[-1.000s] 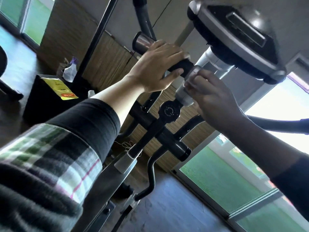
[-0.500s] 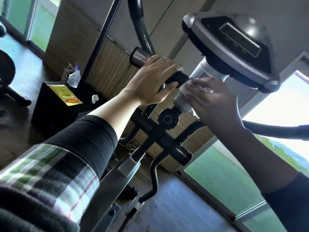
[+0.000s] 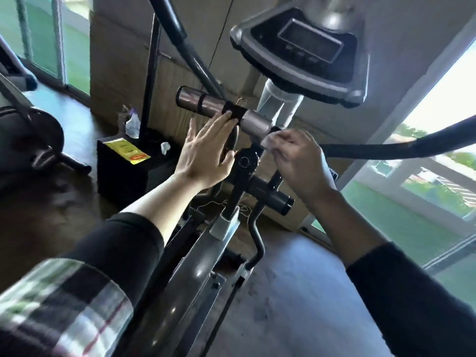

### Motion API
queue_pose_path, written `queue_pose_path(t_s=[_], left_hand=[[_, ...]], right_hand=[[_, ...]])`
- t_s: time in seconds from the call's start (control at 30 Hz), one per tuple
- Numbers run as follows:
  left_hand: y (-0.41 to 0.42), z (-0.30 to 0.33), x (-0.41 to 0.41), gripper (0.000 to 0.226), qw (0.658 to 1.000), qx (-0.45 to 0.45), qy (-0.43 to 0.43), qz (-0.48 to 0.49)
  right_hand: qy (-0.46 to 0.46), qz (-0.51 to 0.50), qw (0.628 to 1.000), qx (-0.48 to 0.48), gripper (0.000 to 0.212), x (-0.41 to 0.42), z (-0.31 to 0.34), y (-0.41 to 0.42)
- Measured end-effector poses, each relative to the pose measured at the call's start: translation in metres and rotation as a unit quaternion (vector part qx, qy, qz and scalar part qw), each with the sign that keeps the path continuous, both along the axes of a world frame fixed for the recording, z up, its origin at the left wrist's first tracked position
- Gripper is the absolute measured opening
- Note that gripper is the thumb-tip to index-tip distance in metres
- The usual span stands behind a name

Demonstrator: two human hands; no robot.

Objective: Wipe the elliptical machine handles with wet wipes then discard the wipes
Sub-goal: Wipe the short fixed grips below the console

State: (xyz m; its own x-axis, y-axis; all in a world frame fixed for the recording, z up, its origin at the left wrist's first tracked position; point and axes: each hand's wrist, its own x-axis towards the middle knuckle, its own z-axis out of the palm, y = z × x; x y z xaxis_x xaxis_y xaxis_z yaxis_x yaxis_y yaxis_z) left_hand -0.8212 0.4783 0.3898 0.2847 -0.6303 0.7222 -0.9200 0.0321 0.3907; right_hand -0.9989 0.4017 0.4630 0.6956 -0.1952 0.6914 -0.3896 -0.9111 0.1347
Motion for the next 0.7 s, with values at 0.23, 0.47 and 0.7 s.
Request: queue_pose_path(t_s=[0.23,0.47,0.7], left_hand=[[0.047,-0.057,-0.092,0.059,0.977,0.206,0.032,-0.045],[0.053,-0.106,-0.183,0.062,0.930,0.361,0.030,-0.068],[0.051,-0.164,-0.285,0.061,0.875,0.468,0.006,-0.128]], right_hand=[[-0.062,-0.042,0.990,0.122,0.019,-0.079,-0.063,0.036],[-0.086,-0.142,0.954,0.249,0.019,-0.183,-0.156,0.059],[-0.101,-0.259,0.878,0.390,0.019,-0.291,-0.235,0.081]])
